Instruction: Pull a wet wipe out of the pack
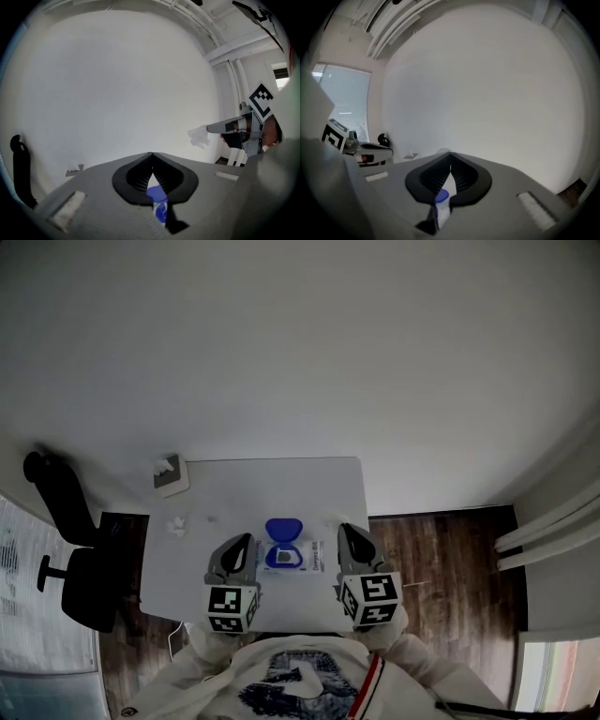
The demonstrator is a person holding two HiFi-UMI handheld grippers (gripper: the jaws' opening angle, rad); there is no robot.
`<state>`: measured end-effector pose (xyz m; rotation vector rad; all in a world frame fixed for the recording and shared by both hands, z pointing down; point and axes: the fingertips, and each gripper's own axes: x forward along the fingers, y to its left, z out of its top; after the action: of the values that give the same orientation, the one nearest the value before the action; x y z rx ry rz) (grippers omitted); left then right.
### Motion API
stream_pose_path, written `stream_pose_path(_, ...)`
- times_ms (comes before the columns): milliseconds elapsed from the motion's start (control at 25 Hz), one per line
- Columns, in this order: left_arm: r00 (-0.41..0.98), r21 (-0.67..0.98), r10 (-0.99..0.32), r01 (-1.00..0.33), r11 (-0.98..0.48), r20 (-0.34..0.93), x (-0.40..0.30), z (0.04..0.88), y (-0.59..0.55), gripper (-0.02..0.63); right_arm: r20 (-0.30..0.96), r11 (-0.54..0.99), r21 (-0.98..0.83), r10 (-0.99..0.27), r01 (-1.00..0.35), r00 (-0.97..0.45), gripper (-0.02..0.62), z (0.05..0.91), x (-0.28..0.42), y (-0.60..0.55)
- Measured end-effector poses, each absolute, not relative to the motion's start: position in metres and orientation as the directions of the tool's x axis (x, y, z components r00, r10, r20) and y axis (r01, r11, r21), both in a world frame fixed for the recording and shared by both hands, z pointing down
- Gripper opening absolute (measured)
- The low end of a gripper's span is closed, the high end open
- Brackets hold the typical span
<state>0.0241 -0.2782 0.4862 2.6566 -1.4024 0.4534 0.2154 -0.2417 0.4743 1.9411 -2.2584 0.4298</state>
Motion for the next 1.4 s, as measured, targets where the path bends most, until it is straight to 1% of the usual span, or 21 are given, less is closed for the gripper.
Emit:
stream_pose_path(200, 0.516, -0.045, -0.805, -0.833, -0.551, 0.291, 0.035, 0.472, -0.257, 0.005, 0.260, 0.185, -0.144, -0.941, -0.972, -0.218, 0.008, 0.470, 0.219, -0.229)
stream_pose_path(440, 0.544, -0.042, -0.796, -0.818, -0.574, 0.266, 0.041, 0.459, -0.241, 0.005, 0.250, 0.167, -0.147, -0.947, -0.975, -0.200, 0.008, 0.461, 0.217, -0.205)
stream_pose_path(600, 0.578, -0.037, -0.778, -0.797, -0.604, 0.244, 0.036, 0.455, -0.224, 0.005, 0.248, 0.134, -0.125, -0.955, -0.983, -0.162, 0.008, 0.458, 0.210, -0.183)
stream_pose_path(1080, 0.666, 0.000, -0.720, -0.734, -0.679, 0.194, -0.048, 0.454, -0.137, 0.005, 0.176, -0.008, -0.071, -0.984, -0.997, -0.005, 0.008, 0.438, 0.127, -0.077)
stream_pose_path(1400, 0.718, 0.009, -0.677, -0.687, -0.726, 0.162, -0.094, 0.453, -0.066, 0.005, 0.168, -0.085, -0.050, -0.983, -0.995, 0.075, 0.008, 0.433, 0.077, 0.007)
